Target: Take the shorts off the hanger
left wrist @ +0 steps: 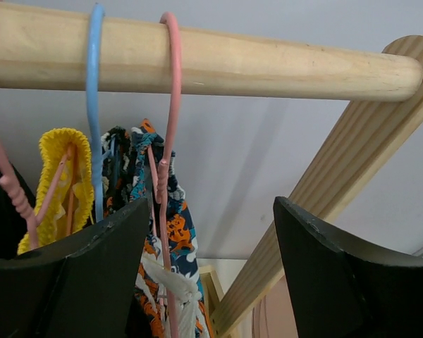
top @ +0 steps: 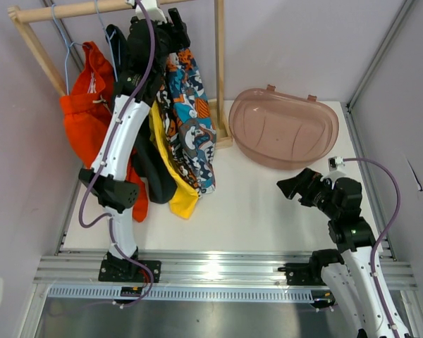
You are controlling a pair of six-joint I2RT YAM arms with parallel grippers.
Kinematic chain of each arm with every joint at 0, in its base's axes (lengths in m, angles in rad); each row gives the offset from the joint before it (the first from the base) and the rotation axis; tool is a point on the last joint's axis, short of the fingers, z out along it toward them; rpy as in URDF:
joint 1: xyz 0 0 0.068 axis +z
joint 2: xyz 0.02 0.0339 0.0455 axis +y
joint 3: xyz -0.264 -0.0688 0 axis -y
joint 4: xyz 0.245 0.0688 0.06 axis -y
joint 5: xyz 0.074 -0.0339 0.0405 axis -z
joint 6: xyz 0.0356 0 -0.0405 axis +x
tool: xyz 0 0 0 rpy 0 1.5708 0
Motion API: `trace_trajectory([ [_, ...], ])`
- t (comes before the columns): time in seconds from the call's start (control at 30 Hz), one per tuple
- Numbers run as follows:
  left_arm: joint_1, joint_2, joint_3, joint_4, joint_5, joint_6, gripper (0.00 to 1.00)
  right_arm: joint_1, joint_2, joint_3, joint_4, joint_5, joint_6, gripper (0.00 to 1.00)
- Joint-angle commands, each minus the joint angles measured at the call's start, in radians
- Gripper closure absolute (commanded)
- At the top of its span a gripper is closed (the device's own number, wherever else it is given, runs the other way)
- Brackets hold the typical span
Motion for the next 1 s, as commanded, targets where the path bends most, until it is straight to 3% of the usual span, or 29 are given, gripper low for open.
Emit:
trace_trajectory([
  [0.0,-0.005,-0.054,-0.047,-0.026,-0.06,0.023,0.23,0.005,-0.016,-0.008,0.003,0.01,-0.01,0.01],
  [0.27,-0.004,0.052,0.063,0.023,-0.07,0.058,0.24,0.005,-0.013,-0.011,0.002,0.014,-0.016,0.01],
  [0.57,0.016,0.138,0.1,0.12,-0.082,0.062,0.33,0.005,0.006,-0.017,0.016,0.014,-0.015,0.01],
  [0.8,0.032,0.156,0.099,0.157,-0.091,0.058,0.54,0.006,0.013,-0.032,0.025,0.014,-0.015,0.0],
  [0.87,0.038,0.16,0.099,0.158,-0.091,0.055,0.65,0.005,0.015,-0.034,0.028,0.018,-0.013,0.01],
  [0.9,0.041,0.163,0.097,0.158,-0.091,0.054,0.88,0.005,0.016,-0.035,0.031,0.018,-0.015,0.01],
  [0.97,0.044,0.164,0.097,0.155,-0.082,0.048,1.0,0.005,0.016,-0.038,0.033,0.016,-0.015,0.01],
])
